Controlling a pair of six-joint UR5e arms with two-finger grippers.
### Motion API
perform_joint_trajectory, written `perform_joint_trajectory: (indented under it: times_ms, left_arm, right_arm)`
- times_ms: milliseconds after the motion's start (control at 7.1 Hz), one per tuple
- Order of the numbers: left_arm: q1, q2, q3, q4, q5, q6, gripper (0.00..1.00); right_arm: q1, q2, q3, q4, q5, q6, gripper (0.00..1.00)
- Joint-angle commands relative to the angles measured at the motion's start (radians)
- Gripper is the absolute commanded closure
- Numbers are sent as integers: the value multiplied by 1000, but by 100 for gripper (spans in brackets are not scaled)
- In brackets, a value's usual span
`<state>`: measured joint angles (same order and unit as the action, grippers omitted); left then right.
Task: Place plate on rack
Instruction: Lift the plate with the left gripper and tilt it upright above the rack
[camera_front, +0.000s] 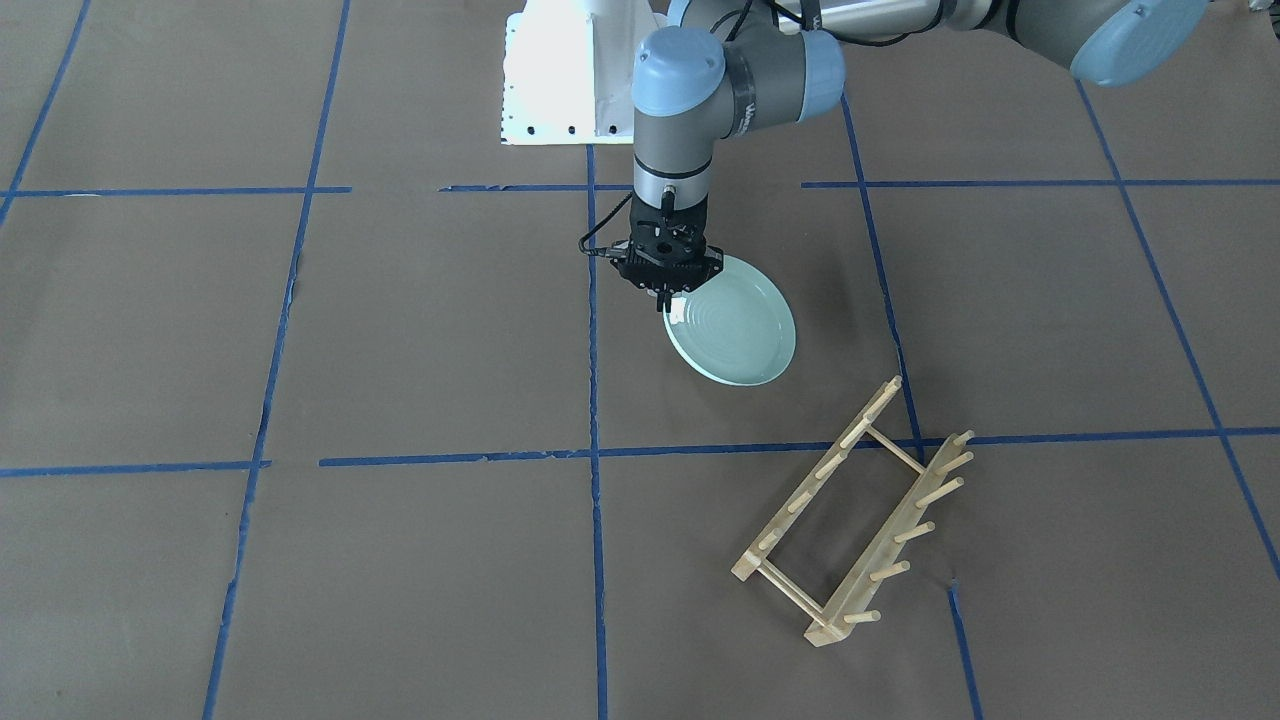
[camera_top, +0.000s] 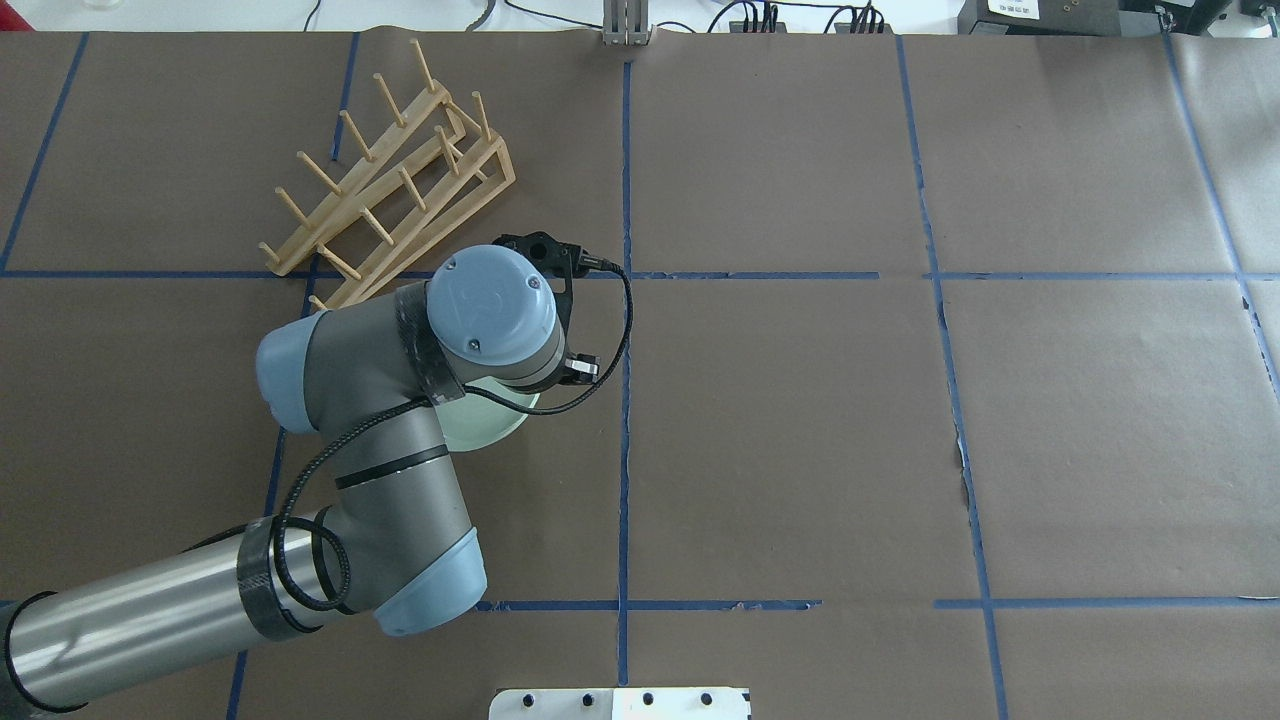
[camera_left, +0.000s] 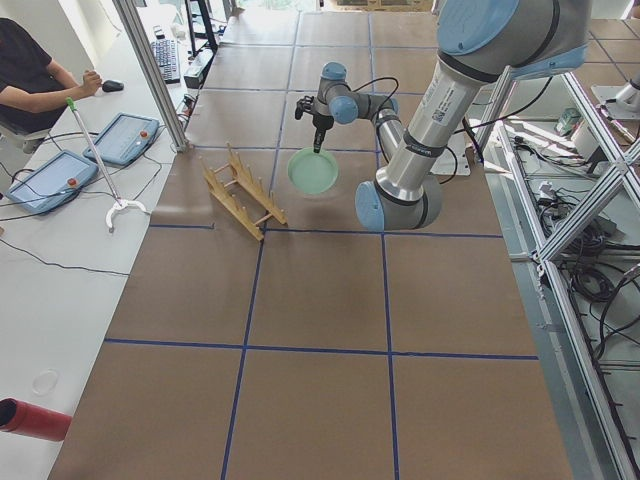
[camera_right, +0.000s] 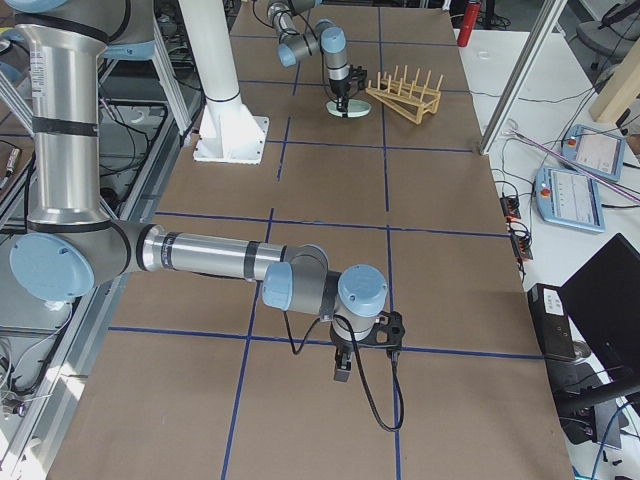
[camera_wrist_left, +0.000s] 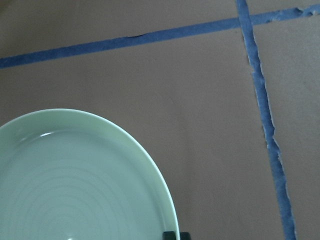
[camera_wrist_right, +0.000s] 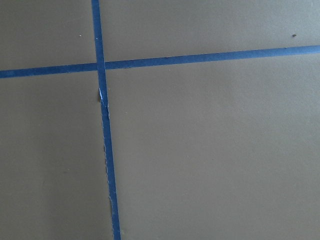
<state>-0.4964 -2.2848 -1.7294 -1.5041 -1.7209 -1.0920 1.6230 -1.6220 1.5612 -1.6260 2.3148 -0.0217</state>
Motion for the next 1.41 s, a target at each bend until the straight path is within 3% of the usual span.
perform_joint_trajectory:
  times_ms: [0,282,563,986,1268]
  left_arm:
    - [-118,-13,-160,151,-95,10,100]
    - [-239,-30,-273,217,-158,17,100]
    - [-318,-31,-349,167,-198,-8,100]
    - [-378,11,-342,-151,-192,-251,100]
    - [-409,111,-310,-504,-139,-504,100]
  right_arm:
    - [0,1,0,0,0,-1,0]
    - [0,1,0,0,0,0,0]
    - [0,1,0,0,0,0,0]
    - [0,1,0,0,0,-1,0]
    - [0,1,-1,0,0,0,0]
